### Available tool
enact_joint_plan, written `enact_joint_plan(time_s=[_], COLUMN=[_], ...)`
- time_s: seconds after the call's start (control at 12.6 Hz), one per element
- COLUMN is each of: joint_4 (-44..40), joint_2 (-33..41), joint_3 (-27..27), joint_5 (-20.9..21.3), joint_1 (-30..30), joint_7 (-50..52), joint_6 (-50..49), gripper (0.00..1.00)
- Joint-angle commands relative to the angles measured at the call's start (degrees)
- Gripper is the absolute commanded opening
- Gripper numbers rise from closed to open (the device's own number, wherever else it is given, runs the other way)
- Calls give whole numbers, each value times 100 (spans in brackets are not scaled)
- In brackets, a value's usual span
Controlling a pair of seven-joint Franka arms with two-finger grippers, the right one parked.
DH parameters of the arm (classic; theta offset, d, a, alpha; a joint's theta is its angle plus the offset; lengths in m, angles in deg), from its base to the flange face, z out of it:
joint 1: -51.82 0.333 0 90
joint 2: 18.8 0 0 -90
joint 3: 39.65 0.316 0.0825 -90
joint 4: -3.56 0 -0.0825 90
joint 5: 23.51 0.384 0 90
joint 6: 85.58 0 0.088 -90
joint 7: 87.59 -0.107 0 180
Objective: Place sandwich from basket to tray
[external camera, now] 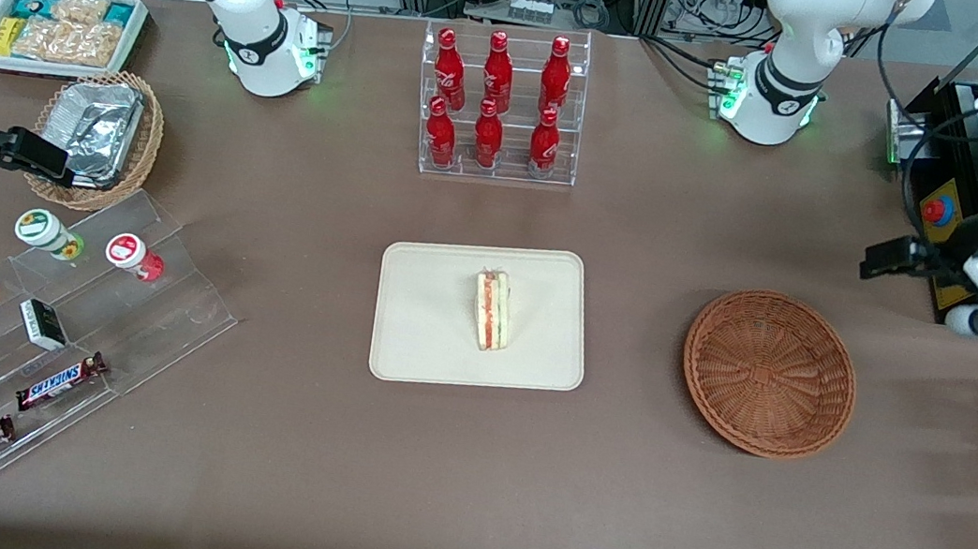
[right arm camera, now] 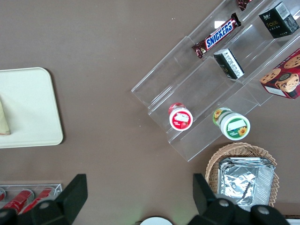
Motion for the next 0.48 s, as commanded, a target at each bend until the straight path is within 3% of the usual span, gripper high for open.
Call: enact_joint_plan(time_s=[0.0,0.4], joint_4=[132,-158], joint_2=[363,346], joint_3=[-82,-55], joint_5=[150,150], joint_1=[1,-8], joint_7=[-29,-38], joint_6=[-160,-635], gripper=[100,100])
